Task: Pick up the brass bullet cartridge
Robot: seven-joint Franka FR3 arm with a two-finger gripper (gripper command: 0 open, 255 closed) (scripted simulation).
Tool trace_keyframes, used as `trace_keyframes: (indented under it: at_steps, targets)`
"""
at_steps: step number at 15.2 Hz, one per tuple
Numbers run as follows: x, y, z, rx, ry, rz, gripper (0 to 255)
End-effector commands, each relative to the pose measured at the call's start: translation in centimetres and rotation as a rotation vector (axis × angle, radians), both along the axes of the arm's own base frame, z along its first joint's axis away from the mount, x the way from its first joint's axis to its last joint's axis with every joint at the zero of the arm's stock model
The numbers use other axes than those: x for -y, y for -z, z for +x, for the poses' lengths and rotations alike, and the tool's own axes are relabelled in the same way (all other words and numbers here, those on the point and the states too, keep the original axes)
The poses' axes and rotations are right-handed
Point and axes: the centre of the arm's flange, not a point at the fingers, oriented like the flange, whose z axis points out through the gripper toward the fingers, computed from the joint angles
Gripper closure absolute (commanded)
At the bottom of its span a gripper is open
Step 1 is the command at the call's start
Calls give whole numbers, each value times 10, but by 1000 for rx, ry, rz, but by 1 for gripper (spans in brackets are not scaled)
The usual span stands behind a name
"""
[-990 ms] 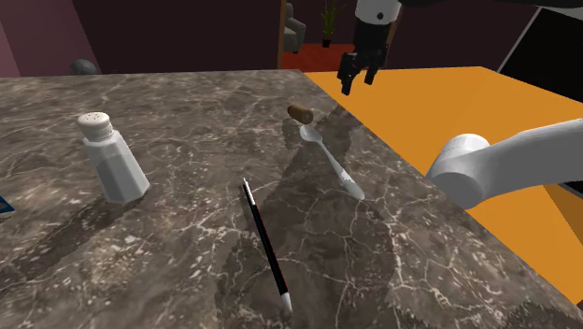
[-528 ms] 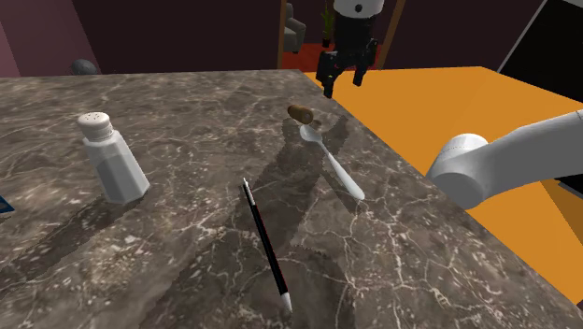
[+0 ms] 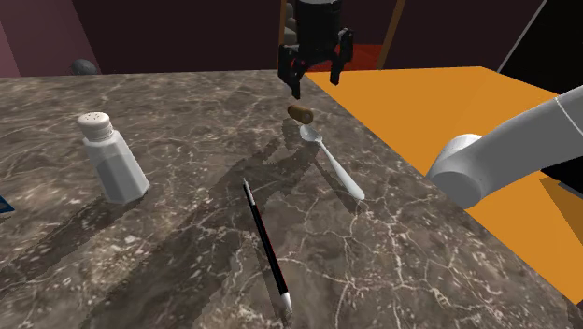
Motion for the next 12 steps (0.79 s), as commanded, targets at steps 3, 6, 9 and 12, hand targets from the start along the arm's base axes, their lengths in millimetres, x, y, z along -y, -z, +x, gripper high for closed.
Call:
trace_keyframes:
  at_steps: [3, 6, 9, 12]
  targets:
    - [-46, -6, 5, 2, 40, -18, 0]
    - [-46, 10, 5, 2, 40, -18, 0]
    - [-46, 26, 5, 2, 40, -18, 0]
    - [-46, 34, 5, 2, 40, -18, 0]
